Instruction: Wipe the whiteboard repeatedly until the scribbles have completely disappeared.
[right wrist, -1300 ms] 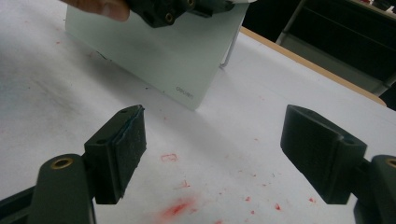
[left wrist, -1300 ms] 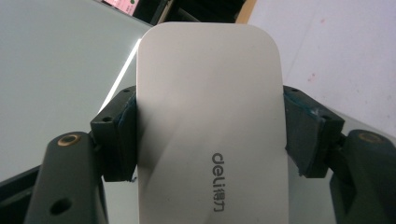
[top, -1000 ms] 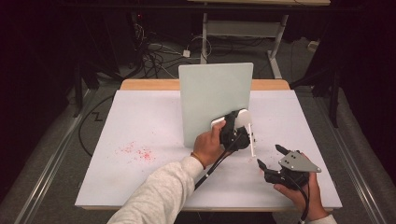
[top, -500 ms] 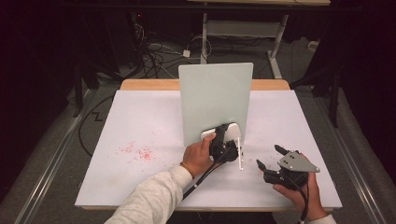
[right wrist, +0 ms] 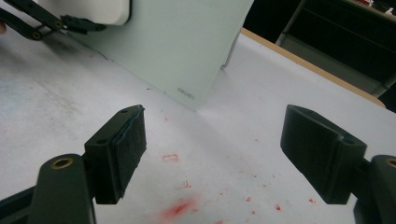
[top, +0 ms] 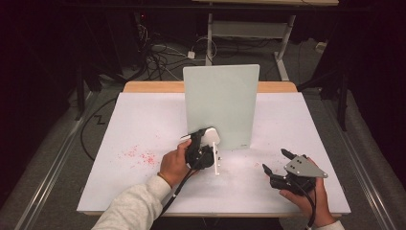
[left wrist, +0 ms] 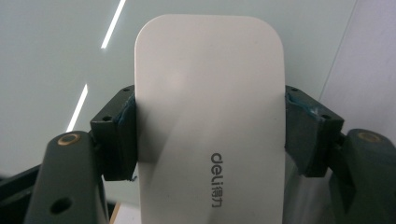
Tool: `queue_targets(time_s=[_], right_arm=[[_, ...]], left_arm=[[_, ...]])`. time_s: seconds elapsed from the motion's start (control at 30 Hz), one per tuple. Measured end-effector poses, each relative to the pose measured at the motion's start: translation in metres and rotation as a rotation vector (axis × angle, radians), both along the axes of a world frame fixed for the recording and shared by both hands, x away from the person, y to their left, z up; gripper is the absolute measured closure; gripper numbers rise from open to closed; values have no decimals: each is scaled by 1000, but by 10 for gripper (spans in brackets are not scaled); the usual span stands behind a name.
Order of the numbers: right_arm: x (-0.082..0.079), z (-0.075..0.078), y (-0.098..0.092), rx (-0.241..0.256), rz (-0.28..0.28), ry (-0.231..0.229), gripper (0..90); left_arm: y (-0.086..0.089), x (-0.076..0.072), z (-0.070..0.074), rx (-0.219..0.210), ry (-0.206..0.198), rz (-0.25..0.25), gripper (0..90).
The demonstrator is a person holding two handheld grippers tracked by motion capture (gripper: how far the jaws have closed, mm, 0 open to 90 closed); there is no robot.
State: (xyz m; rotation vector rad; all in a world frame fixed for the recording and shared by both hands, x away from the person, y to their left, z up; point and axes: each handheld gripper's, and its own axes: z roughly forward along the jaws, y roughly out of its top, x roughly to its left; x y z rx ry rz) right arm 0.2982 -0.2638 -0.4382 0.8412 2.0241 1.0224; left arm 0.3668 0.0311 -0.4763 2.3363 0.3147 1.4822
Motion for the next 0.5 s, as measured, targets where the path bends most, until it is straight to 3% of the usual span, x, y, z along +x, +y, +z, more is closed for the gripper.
queue_targets(time_s=[0.27, 0.5], right_arm=[[1, -1, 0, 0, 0, 0, 229], [0, -1, 1, -6, 5, 0, 229]], left_arm=[[32, -4, -3, 45, 9, 27, 289], [48, -5, 1, -4, 51, 42, 289]])
